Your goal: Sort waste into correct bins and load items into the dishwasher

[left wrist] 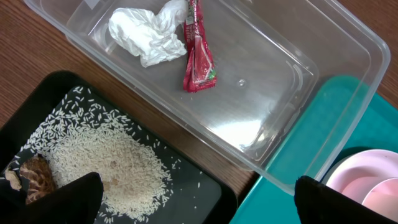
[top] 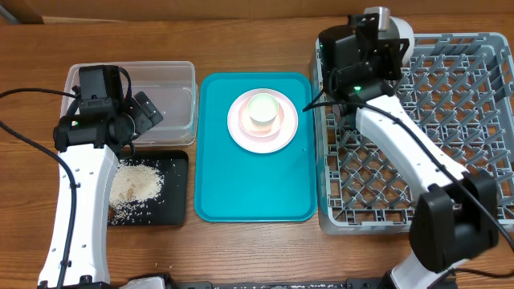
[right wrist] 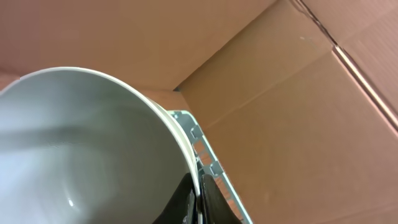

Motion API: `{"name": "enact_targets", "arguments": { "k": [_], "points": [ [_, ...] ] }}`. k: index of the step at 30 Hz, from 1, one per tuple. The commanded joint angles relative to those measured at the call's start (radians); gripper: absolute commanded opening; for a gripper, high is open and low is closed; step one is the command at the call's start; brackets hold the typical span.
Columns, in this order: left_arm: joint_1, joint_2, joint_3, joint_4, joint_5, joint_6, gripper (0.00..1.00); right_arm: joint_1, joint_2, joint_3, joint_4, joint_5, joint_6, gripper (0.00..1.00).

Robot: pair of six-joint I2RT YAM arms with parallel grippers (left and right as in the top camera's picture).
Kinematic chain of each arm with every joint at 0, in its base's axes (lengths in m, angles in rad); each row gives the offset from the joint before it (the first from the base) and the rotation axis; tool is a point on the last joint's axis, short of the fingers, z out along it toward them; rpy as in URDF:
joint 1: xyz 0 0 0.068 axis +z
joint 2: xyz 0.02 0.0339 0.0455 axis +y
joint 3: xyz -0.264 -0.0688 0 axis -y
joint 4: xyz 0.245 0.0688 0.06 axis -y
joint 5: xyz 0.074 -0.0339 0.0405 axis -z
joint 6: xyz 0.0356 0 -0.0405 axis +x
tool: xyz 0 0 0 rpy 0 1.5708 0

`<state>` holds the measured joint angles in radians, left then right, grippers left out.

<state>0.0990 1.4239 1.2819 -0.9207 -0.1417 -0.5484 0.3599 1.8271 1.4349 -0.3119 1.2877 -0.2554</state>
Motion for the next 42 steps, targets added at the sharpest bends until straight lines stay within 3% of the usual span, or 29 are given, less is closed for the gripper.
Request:
{"name": "enact_targets", "arguments": {
  "k": [1,5,9,23,42],
  "points": [
    [0.001,-0.005,0.014,0.002,0.013,-0.017,1.0,-0.001,0.037,0.018,0.026,0.02,-0.103,0.04],
    [0.001,-0.005,0.014,0.002,0.013,-0.017,1.0,-0.001,0.079,0.018,0.035,0.038,-0.209,0.04],
    [0.001,-0.005,0.014,0.002,0.013,-0.017,1.0,0.003,0.114,0.017,0.026,0.103,-0.212,0.04],
    [0.001,-0.005,0.014,0.002,0.012,-0.016,1.0,0.111,0.122,0.003,-0.013,0.035,-0.217,0.04],
    [0.001,-0.005,0.014,0.002,0.012,-0.016,1.0,0.106,0.193,-0.016,-0.038,0.119,-0.274,0.04]
  ]
}}
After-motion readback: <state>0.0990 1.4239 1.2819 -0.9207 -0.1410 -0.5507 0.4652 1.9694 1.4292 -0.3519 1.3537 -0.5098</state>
